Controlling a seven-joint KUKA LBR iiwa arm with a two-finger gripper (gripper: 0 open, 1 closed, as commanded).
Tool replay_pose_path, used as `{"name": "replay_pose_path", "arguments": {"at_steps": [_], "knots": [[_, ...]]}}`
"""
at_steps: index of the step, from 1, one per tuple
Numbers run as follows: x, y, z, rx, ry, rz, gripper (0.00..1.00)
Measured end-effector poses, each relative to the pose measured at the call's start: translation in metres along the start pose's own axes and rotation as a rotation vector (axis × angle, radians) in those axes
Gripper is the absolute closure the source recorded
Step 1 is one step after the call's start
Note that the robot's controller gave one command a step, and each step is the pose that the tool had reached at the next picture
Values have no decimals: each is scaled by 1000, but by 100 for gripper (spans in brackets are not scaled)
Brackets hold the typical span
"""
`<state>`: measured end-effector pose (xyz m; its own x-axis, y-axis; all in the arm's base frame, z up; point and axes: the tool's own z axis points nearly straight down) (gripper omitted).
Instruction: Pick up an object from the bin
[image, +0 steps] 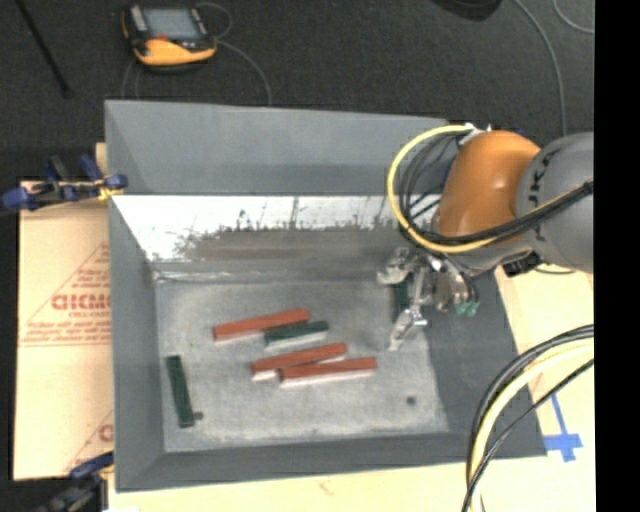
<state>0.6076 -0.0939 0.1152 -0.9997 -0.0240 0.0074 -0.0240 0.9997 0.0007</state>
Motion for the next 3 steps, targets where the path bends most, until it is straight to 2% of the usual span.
{"name": "replay_pose_path", "arguments": {"at_steps": [1, 2, 3], "knots": [[-13, 33, -18, 4, -21, -24, 0], [-21, 41, -8, 3, -22, -31, 0], [-18, 41, 3, 0, -21, -26, 0]]}}
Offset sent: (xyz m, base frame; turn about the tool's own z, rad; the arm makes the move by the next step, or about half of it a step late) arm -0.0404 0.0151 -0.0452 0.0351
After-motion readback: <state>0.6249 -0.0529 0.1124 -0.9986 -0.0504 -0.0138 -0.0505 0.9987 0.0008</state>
